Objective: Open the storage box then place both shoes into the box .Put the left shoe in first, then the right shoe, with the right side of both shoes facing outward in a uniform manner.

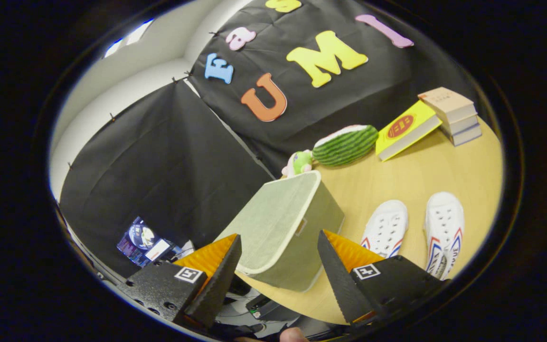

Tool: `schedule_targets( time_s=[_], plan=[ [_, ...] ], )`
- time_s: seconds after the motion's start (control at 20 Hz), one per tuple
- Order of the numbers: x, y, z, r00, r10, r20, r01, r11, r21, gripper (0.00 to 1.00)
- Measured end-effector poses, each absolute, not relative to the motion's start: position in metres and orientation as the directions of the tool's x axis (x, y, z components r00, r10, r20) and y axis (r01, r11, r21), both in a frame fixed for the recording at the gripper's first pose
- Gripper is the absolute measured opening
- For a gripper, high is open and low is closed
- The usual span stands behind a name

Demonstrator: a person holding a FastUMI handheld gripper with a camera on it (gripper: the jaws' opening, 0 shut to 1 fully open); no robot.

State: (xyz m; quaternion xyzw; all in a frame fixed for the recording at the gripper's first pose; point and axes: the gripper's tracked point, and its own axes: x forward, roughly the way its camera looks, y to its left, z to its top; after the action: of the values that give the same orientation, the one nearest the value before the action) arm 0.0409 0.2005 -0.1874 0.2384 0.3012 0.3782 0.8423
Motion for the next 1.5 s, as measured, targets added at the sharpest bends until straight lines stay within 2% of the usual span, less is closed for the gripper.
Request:
schedule_targets(
  time_s=[0.25,0.35,0.5,0.6,0.65,0.7,0.8,1.15,1.5],
  plan=[
    [0.047,0.229,-0.220,0.443,0.829,-0.342,-0.420,0.529,0.738,0.97],
    [0.047,0.240,-0.223,0.403,0.858,-0.320,-0.383,0.475,0.792,0.88],
    [0.050,0.249,-0.225,0.368,0.886,-0.283,-0.318,0.406,0.857,0.63],
    [0.050,0.253,-0.226,0.353,0.900,-0.255,-0.275,0.360,0.892,0.51],
    [0.052,0.254,-0.225,0.360,0.898,-0.253,-0.251,0.354,0.901,0.41],
    [0.054,0.252,-0.222,0.358,0.901,-0.244,-0.242,0.342,0.908,0.23],
    [0.058,0.253,-0.211,0.366,0.905,-0.216,-0.232,0.314,0.921,0.08],
    [0.058,0.276,-0.137,0.382,0.902,-0.199,-0.364,0.345,0.865,0.05],
    [0.048,0.346,-0.075,0.373,0.865,-0.336,-0.590,0.501,0.633,0.06]
  ],
)
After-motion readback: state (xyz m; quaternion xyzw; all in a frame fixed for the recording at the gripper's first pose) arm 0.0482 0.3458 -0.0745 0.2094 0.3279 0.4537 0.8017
